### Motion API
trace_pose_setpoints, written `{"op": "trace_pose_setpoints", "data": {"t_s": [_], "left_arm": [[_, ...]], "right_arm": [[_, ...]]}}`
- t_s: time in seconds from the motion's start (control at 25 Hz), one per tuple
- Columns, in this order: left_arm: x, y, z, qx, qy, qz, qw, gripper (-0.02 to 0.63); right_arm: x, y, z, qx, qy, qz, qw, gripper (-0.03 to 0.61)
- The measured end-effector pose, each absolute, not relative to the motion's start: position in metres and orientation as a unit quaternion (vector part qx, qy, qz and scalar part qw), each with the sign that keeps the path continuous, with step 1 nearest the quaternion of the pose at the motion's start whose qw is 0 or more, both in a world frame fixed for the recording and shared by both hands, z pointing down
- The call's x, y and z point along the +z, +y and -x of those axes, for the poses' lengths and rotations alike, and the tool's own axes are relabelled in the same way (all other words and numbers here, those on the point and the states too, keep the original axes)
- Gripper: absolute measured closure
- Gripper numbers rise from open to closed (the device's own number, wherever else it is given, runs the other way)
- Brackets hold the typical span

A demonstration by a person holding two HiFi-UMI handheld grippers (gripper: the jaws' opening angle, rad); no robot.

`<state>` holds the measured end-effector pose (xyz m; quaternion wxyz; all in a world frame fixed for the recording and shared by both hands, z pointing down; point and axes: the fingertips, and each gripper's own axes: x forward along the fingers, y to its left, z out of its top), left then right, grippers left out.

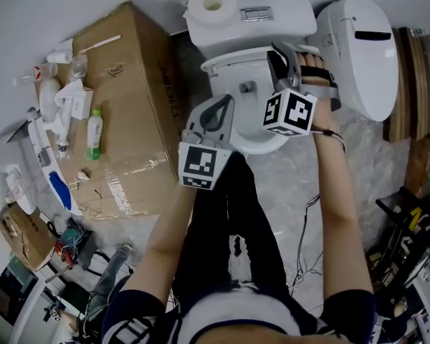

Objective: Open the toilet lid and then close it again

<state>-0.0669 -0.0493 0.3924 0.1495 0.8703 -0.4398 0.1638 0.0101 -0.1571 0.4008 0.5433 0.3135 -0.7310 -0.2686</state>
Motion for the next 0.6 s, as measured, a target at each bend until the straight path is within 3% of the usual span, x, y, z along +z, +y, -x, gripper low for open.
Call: {"op": "trace_pose_setpoints", "data": {"t_s": [0.32,0.6], "left_arm": [[0.399,-0.041,0.063,0.177,-0.439,-0.868,0.151,0.607],[0.401,-0.035,0.055,0.213,-0.433,-0.868,0.111,0.607]], "right_arm": [[0.4,-0.126,-0.015,-0.26,-0.75,-0.32,0.518,0.492],[0.401,-0.106,-0.019,-0.253,-0.747,-0.33,0.519,0.494]]}}
